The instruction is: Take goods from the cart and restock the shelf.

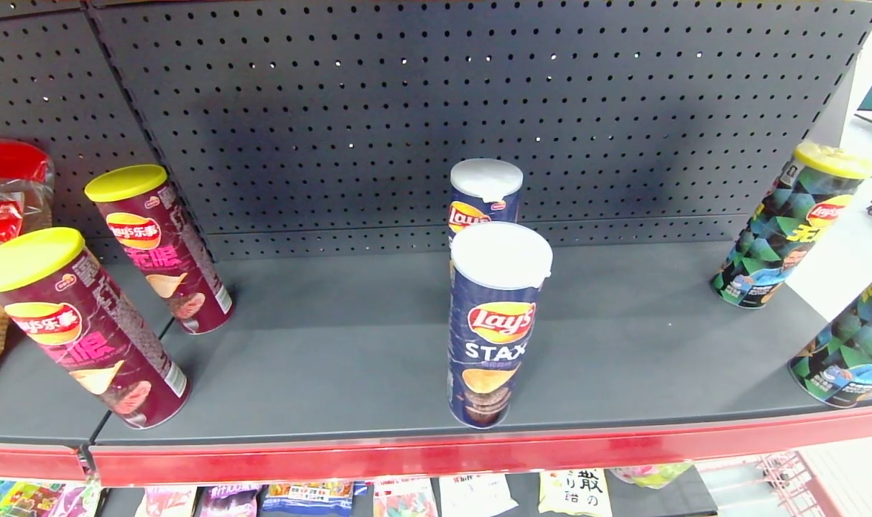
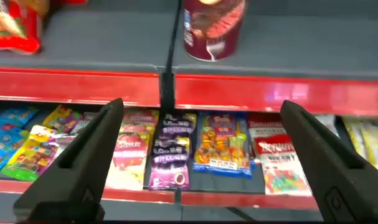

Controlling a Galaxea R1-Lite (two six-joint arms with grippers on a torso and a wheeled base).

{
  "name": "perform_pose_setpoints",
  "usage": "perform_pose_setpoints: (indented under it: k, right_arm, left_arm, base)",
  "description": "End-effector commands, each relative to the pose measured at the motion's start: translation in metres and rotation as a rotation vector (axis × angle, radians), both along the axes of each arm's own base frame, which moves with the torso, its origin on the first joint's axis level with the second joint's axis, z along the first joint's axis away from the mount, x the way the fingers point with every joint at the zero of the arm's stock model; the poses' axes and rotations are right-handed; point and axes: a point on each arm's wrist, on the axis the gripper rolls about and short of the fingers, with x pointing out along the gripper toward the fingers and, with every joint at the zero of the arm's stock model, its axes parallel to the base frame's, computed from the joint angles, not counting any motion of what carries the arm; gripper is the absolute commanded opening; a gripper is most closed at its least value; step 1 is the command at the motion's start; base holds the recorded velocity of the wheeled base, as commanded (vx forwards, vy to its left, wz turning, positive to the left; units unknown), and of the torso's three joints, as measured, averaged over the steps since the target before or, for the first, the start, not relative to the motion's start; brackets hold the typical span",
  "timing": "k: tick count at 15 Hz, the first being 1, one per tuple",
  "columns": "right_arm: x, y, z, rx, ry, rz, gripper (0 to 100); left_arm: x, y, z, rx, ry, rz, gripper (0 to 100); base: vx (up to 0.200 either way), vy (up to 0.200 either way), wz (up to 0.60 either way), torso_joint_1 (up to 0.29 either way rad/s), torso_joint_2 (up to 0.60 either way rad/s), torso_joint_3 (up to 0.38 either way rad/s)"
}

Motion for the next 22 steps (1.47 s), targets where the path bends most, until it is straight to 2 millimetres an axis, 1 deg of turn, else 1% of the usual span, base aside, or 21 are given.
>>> perform_pose_setpoints:
  k: [1,2,3,4,5,6,7,8,9,10,11,12,14,15,16,17,18,20,22]
  right_arm:
    - [-0.004,-0.001,0.013,0.008,-0.042,0.008,100]
    - [-0.002,0.0,0.018,0.005,-0.029,0.008,100]
    - [0.002,0.001,0.03,0.0,-0.002,0.02,100]
    - [0.014,0.005,0.037,-0.01,0.079,0.093,100]
    - [0.02,0.008,0.04,-0.007,0.121,0.149,100]
    - [0.036,0.013,0.045,-0.007,0.205,0.226,100]
    - [0.043,0.015,0.049,-0.005,0.221,0.236,100]
    - [0.068,0.021,0.053,-0.01,0.285,0.242,100]
    - [0.085,0.025,0.055,-0.01,0.302,0.241,100]
    - [0.085,0.025,0.055,-0.01,0.302,0.241,100]
    - [0.114,0.031,0.054,-0.012,0.328,0.23,100]
    - [0.131,0.034,0.051,-0.01,0.355,0.222,100]
    - [0.143,0.038,0.047,0.008,0.404,0.225,100]
    - [0.152,0.04,0.044,0.013,0.44,0.22,100]
    - [0.157,0.041,0.044,0.015,0.449,0.219,100]
    - [0.168,0.044,0.048,0.033,0.46,0.213,100]
    - [0.176,0.045,0.05,0.046,0.469,0.209,100]
    - [0.183,0.047,0.05,0.047,0.484,0.206,100]
    - [0.197,0.05,0.047,0.042,0.512,0.206,100]
  left_arm:
    - [0.0,0.0,-0.001,0.004,0.007,0.003,100]
    - [0.0,0.0,0.0,0.006,0.005,0.003,100]
    - [0.0,0.0,0.0,0.007,0.005,0.002,100]
    - [0.0,0.0,0.0,0.007,0.007,0.002,100]
    - [0.0,0.0,0.0,0.007,0.005,0.002,100]
    - [0.0,0.0,0.0,0.007,0.007,0.002,100]
    - [0.0,0.0,0.0,0.007,0.005,0.002,100]
    - [0.0,0.0,0.0,0.007,0.005,0.002,100]
    - [0.0,0.0,0.0,0.007,0.007,0.002,100]
    - [0.0,0.0,0.0,0.007,0.007,0.002,100]
    - [0.0,0.0,0.0,0.007,0.005,0.002,100]
    - [0.0,0.0,0.0,0.007,0.005,0.002,100]
    - [0.0,0.0,0.0,0.007,0.005,0.002,100]
    - [0.0,0.0,0.0,0.007,0.005,0.002,100]
    - [0.0,0.0,0.0,0.007,0.005,0.002,100]
    - [0.0,0.0,0.0,0.007,0.005,0.002,100]
    - [0.0,0.0,0.0,0.007,0.005,0.002,100]
    - [0.0,0.0,0.0,0.007,0.005,0.002,100]
    - [0.0,0.0,0.0,0.007,0.005,0.002,100]
  base:
    - [0.0,0.0,0.0,0.0,0.0,0.0]
    - [0.0,0.0,0.0,0.0,0.0,0.0]
    - [0.0,0.0,0.0,0.0,0.0,0.0]
    - [0.0,0.0,0.0,0.0,0.0,0.0]
    - [0.0,0.0,0.0,0.0,0.0,0.0]
    - [0.0,0.0,0.0,0.0,0.0,0.0]
    - [0.0,0.0,0.0,0.0,0.0,0.0]
    - [0.0,0.0,0.0,0.0,0.0,0.0]
    - [0.0,0.0,0.0,0.0,0.0,0.0]
    - [0.0,0.0,0.0,0.0,0.0,0.0]
    - [0.0,0.0,0.0,0.0,0.0,0.0]
    - [0.0,0.0,0.0,0.0,0.0,0.0]
    - [0.0,0.0,0.0,0.0,0.0,0.0]
    - [0.0,0.0,0.0,0.0,0.0,0.0]
    - [0.0,0.0,0.0,0.0,0.0,0.0]
    - [0.0,0.0,0.0,0.0,0.0,0.0]
    - [0.0,0.0,0.0,0.0,0.0,0.0]
    - [0.0,0.0,0.0,0.0,0.0,0.0]
    - [0.0,0.0,0.0,0.0,0.0,0.0]
